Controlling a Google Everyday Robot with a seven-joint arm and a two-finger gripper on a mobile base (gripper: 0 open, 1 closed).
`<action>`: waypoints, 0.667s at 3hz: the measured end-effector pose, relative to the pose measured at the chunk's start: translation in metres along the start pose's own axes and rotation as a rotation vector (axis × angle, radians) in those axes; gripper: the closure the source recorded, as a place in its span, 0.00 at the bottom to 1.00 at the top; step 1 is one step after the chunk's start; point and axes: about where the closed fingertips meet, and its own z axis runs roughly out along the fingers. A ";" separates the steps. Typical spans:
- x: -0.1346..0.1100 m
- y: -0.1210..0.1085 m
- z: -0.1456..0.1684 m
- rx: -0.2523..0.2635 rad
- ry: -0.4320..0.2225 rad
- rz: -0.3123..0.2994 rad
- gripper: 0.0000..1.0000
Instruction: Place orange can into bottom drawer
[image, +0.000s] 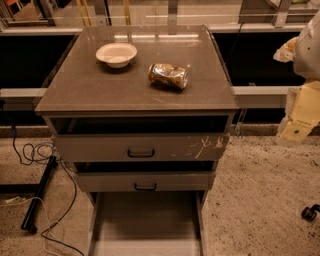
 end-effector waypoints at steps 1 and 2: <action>0.000 0.000 0.000 0.000 0.000 0.000 0.00; -0.004 -0.016 0.010 0.017 -0.042 -0.023 0.00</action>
Offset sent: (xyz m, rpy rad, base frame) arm 0.0242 0.0052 -0.0115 0.0143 -0.0221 0.0678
